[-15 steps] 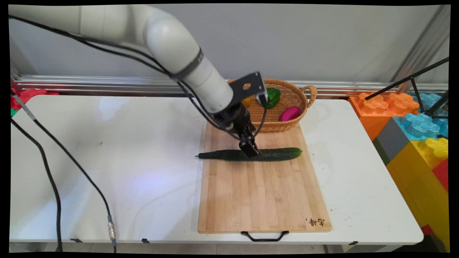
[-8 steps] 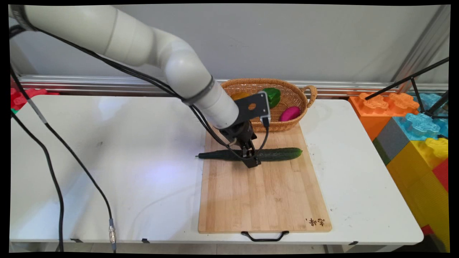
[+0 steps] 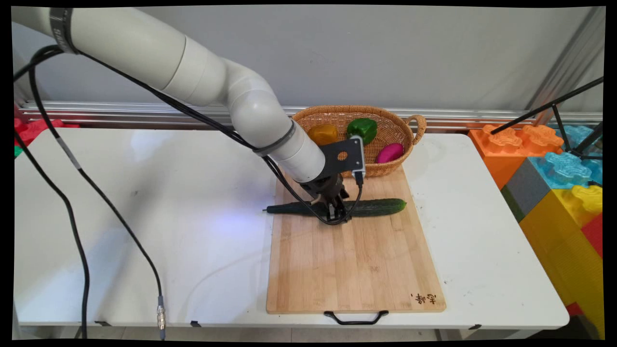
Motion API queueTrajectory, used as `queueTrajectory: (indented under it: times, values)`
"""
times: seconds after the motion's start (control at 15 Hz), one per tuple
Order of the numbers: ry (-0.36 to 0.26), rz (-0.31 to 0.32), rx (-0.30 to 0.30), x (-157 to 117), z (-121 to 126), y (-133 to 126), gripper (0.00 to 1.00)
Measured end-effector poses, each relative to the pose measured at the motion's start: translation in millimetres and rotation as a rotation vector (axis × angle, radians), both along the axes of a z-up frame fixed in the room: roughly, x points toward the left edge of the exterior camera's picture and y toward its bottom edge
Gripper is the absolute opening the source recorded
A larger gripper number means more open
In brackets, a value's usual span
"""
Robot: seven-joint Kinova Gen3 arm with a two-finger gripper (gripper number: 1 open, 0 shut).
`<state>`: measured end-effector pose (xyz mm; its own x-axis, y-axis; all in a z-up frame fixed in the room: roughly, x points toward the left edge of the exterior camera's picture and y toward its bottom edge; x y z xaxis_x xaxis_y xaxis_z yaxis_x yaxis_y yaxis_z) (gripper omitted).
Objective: Pick up the cucumber from the cutting board, then place the picked object in the vegetable basket
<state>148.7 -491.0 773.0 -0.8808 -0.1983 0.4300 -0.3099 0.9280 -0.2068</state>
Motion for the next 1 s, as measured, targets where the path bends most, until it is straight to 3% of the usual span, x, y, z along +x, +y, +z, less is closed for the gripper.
queueTrajectory:
  times: [0.47,1.0]
  values:
    - [-0.003,-0.007,0.008,4,1,-1,0.00]
    - [0.127,0.005,0.041,1,80,-15,0.00]
